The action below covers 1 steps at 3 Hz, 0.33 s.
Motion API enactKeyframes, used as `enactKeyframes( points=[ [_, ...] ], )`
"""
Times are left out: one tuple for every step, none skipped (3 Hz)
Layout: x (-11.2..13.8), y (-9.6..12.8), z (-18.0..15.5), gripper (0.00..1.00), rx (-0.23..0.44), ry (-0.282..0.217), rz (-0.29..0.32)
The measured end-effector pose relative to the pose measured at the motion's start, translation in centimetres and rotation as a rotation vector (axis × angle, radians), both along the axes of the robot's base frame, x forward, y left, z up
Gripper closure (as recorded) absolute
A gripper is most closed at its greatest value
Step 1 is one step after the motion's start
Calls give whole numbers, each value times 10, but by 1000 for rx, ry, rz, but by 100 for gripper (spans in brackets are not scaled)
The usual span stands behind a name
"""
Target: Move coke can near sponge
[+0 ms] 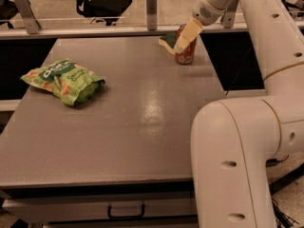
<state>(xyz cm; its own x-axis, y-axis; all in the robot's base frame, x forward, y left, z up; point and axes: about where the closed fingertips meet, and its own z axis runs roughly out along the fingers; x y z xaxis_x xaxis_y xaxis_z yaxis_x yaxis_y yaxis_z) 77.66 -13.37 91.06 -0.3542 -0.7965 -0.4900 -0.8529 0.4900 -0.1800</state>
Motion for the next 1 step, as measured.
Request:
enactKeyframes(
  points=[
    [0,0,0,0,0,0,0]
  ],
)
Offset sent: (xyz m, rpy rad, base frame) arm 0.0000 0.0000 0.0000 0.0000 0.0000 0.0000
